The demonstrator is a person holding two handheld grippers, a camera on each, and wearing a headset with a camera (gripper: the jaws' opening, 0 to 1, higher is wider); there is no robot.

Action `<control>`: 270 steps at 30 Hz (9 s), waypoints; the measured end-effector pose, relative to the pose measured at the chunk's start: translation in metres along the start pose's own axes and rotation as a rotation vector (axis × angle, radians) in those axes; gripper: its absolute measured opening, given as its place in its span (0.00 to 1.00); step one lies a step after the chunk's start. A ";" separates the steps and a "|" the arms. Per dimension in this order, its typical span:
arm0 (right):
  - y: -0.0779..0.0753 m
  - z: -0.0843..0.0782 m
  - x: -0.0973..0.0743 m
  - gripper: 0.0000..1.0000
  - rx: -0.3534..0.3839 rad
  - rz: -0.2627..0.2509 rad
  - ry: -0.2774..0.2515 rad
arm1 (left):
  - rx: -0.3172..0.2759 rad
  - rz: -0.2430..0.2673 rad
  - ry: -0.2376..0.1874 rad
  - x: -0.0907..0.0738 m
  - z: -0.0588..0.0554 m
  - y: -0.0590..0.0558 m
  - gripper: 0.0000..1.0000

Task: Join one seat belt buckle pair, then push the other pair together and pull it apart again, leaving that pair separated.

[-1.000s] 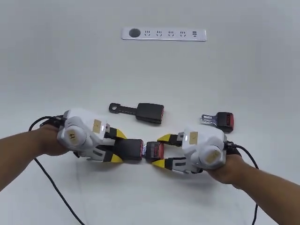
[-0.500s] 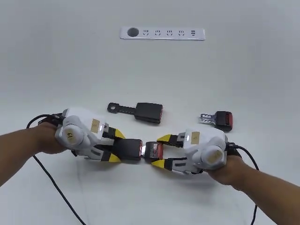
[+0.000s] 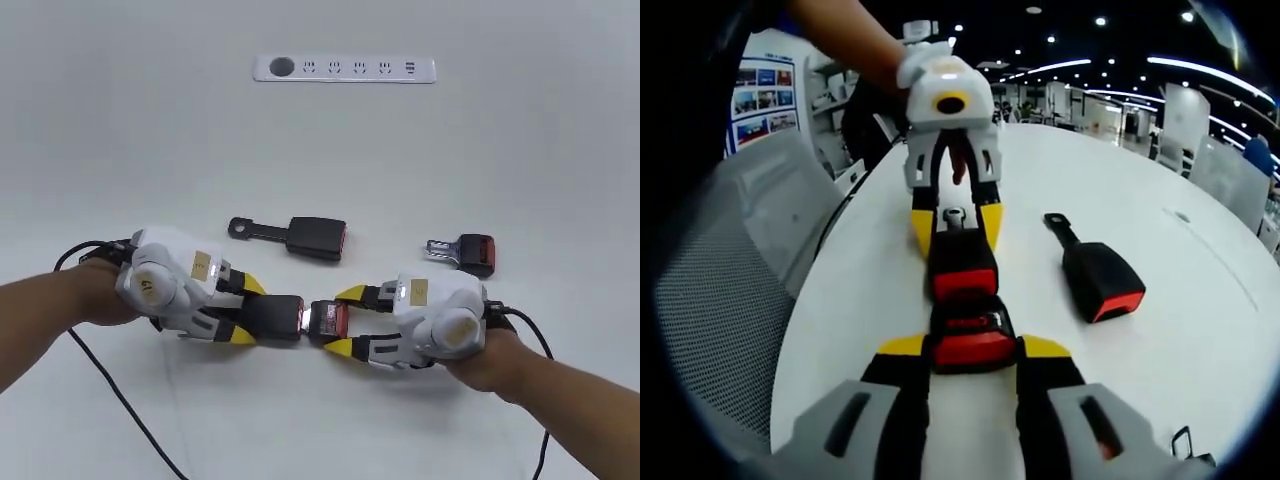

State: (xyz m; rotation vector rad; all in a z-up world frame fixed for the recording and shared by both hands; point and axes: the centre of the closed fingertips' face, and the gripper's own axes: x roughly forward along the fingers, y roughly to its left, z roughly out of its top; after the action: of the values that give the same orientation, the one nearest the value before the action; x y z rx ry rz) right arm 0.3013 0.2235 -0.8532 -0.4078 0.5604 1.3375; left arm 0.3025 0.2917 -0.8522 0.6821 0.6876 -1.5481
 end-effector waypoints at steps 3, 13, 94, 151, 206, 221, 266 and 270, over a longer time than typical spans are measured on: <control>0.000 0.000 0.000 0.32 0.001 -0.003 -0.001 | -0.001 -0.001 0.001 0.000 0.000 0.000 0.31; 0.001 0.000 0.001 0.34 -0.003 -0.007 0.015 | -0.021 0.005 0.016 0.001 0.000 0.001 0.32; -0.127 -0.094 -0.143 0.37 0.103 -0.071 0.223 | -0.098 0.121 -0.001 0.027 0.037 0.122 0.34; -0.116 -0.024 -0.040 0.36 0.045 -0.057 0.153 | -0.077 0.090 0.057 0.028 0.036 0.118 0.33; -0.124 -0.018 -0.017 0.34 0.062 -0.103 0.233 | -0.058 0.070 0.121 0.028 0.035 0.118 0.32; -0.124 -0.017 -0.017 0.35 0.059 -0.103 0.220 | -0.057 0.070 0.091 0.027 0.034 0.118 0.33; -0.122 -0.020 -0.022 0.35 0.050 -0.082 0.066 | -0.055 0.063 0.034 0.026 0.026 0.119 0.33; -0.120 -0.022 -0.027 0.35 0.053 -0.092 0.071 | -0.056 0.064 0.036 0.026 0.027 0.120 0.33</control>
State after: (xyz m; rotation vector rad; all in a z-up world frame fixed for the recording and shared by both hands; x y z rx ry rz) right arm 0.4119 0.1662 -0.8589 -0.4340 0.6282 1.2212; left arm 0.4187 0.2458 -0.8589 0.6851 0.7268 -1.4558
